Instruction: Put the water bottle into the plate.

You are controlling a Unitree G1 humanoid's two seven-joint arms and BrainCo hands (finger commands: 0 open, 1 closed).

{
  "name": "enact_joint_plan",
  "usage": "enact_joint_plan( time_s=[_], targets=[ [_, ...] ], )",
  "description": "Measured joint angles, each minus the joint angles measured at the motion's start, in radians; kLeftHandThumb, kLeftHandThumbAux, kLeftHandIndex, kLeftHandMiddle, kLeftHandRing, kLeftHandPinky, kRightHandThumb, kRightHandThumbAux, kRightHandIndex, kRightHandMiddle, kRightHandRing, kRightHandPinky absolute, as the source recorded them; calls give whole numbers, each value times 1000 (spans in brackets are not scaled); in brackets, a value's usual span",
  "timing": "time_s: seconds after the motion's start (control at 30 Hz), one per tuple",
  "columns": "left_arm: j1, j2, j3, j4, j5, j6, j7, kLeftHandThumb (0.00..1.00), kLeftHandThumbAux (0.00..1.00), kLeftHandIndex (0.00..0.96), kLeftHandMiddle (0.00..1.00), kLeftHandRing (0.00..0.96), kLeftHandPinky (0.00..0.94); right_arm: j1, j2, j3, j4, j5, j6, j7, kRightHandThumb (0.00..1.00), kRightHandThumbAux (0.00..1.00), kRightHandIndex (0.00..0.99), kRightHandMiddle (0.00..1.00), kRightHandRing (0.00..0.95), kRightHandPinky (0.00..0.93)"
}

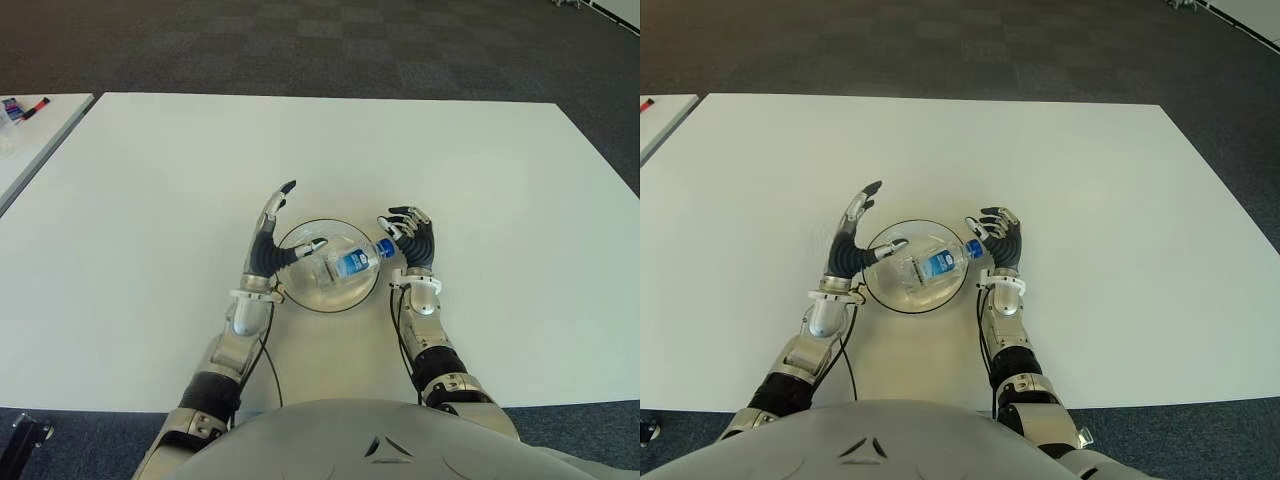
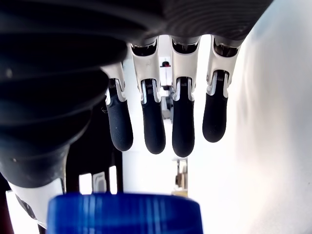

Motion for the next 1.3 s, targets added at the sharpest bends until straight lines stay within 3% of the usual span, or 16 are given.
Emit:
enact_joint_plan(
  time_s=[0.2,0.87,1.3],
  targets=[
    [-3,-7,16,-6,-2,-5,2,0,746,121,137,121,147,-1,0,0,1,0,0,-1,698,725,415,409,440,448],
    [-9,-11,70,-62,16,113,13,0,739,146,178,164,165,1,0,-1,2,4,-12,1,698,725,415,407,440,450],
    [-66,-13,74,-20,9,108,19,0,748,148,174,155,159,-1,0,-2,6,4,-12,1,698,725,415,410,442,450]
  ],
)
